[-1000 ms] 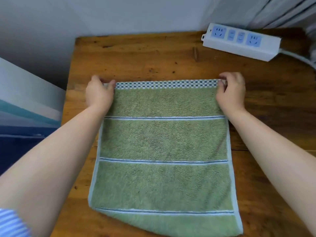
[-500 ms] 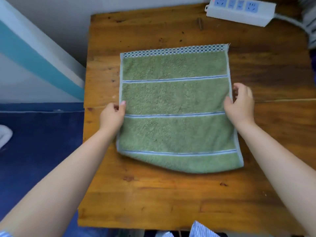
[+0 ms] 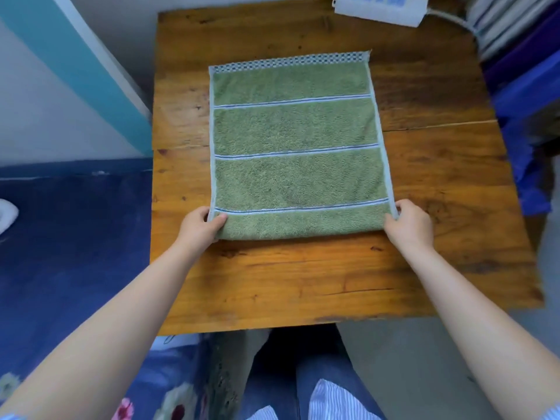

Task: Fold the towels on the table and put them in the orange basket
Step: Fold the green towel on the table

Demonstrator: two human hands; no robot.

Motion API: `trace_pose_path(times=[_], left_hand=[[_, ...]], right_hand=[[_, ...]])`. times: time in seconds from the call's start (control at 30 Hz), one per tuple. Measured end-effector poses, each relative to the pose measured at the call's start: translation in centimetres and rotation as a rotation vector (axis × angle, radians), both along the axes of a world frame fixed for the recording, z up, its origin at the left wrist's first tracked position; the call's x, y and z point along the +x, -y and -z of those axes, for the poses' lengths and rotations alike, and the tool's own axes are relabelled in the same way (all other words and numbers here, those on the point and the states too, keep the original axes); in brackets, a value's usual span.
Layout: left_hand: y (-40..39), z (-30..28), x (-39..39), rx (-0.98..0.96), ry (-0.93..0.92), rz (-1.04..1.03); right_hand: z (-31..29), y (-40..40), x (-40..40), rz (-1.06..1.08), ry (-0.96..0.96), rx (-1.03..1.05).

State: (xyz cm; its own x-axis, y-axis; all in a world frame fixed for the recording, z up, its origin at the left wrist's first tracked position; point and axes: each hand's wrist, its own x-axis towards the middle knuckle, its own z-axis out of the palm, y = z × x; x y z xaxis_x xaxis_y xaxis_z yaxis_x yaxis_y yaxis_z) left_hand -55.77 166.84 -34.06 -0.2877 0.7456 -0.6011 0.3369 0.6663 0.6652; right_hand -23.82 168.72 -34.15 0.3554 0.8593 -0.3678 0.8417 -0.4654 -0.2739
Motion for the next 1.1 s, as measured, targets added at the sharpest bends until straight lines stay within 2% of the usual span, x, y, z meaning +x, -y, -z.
trace_pose_path(times=[0.17, 0.23, 0.33, 0.4, 0.47, 0.53, 0.63, 0.73, 0.8, 0.97, 1.1], left_hand=[[1.1, 0.7, 0.3, 0.128, -0.207, -0.065], [1.7, 1.0, 0.6, 0.134, -0.297, -0.049], [2.8, 1.6, 1.0, 0.097, -0.515, 0.089], [3.4, 1.8, 1.4, 0.131, -0.710, 0.209], [3.6, 2.0, 2.4, 0.234, -0.782, 0.341], [3.5, 2.4, 4.2, 0.297, -0.790, 0.498], [3.3, 3.6, 7.2, 0.232, -0.803, 0.630], [3.6, 4.9, 7.7, 0.095, -0.775, 0.584], [3.9, 5.5, 6.6, 0.073, -0.788, 0.584], [5.1, 5.5, 3.7, 0.024, -0.799, 0.569], [5.2, 5.1, 2.6, -0.001, -0.763, 0.619]], right_hand=[[0.1, 0.5, 0.3, 0.090, -0.041, 0.124], [0.4, 1.0, 0.2, 0.079, 0.006, 0.130], [1.2, 2.5, -0.4, 0.031, 0.129, 0.140], [1.2, 3.3, -1.4, 0.003, 0.175, 0.235], [1.2, 3.8, -3.3, -0.158, 0.150, 0.305], [1.4, 4.2, -6.0, -0.418, 0.102, 0.242], [2.3, 4.8, -10.1, -0.707, 0.041, 0.116], [3.8, 5.5, -11.0, -0.841, 0.048, 0.002], [4.4, 5.7, -9.3, -0.824, 0.091, -0.007], [4.3, 6.5, -1.5, -0.509, 0.153, -0.007], [3.6, 6.4, 3.0, -0.374, 0.201, -0.075]])
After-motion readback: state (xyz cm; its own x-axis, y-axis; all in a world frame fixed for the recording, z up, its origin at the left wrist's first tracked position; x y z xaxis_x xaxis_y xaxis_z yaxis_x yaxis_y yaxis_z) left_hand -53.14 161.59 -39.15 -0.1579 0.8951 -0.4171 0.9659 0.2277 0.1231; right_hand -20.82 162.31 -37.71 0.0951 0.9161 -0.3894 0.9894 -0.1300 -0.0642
